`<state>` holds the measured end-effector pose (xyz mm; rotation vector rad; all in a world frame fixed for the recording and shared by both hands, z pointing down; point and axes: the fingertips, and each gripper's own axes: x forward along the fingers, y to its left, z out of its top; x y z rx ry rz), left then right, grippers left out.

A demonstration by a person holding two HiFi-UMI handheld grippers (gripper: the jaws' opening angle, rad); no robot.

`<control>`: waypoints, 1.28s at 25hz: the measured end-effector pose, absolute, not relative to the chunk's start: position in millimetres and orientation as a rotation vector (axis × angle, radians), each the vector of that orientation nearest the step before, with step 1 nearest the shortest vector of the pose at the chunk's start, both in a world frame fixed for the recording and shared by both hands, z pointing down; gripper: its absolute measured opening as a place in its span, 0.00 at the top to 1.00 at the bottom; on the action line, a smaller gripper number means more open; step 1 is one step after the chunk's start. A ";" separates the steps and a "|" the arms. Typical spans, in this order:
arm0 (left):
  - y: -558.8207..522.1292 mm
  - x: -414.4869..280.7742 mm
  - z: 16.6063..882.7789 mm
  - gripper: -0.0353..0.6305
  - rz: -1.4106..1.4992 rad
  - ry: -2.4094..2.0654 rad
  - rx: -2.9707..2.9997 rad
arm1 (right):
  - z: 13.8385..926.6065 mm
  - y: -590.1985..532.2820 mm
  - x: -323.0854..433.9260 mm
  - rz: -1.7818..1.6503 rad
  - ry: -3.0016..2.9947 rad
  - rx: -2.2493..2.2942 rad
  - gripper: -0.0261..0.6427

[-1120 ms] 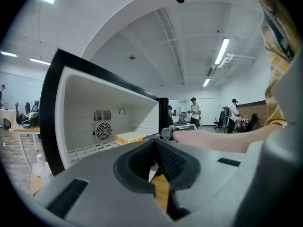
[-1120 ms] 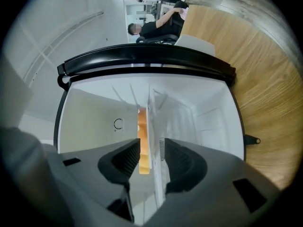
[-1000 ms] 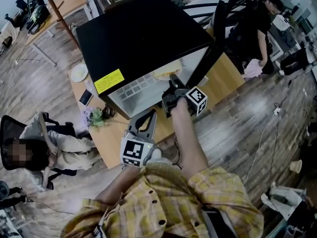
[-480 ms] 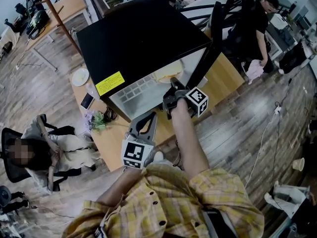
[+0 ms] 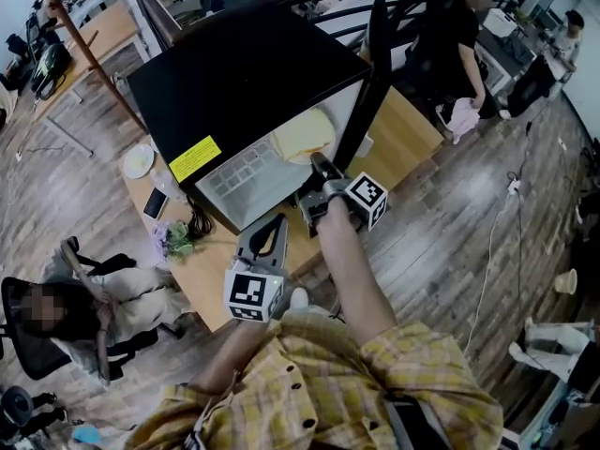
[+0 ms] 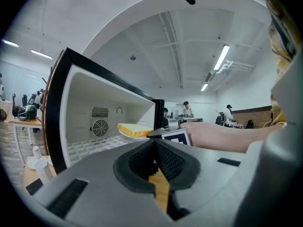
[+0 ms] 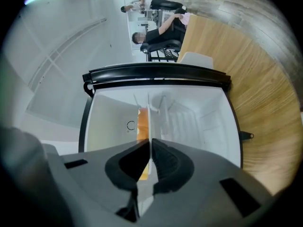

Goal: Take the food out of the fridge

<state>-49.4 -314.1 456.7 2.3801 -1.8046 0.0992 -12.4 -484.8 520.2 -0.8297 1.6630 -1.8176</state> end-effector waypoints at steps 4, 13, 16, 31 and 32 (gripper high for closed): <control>-309.7 -47.9 448.7 0.94 0.050 -1.793 2.393 | 519.8 -464.8 -6.5 -1.800 1.679 -0.846 0.93; -291.2 -52.4 436.5 0.94 0.022 -1.779 2.430 | 505.7 -416.3 -2.5 -1.786 1.658 -0.833 0.93; -291.2 -56.1 430.9 0.94 0.000 -1.762 2.440 | 499.4 -402.7 -0.7 -1.766 1.657 -0.839 0.93; -255.2 -58.4 418.6 0.94 -0.040 -1.776 2.494 | 482.2 -312.2 13.7 -1.693 1.654 -0.859 0.93; -253.0 -58.3 417.4 0.94 -0.043 -1.779 2.499 | 482.6 -307.0 14.0 -1.693 1.654 -0.859 0.93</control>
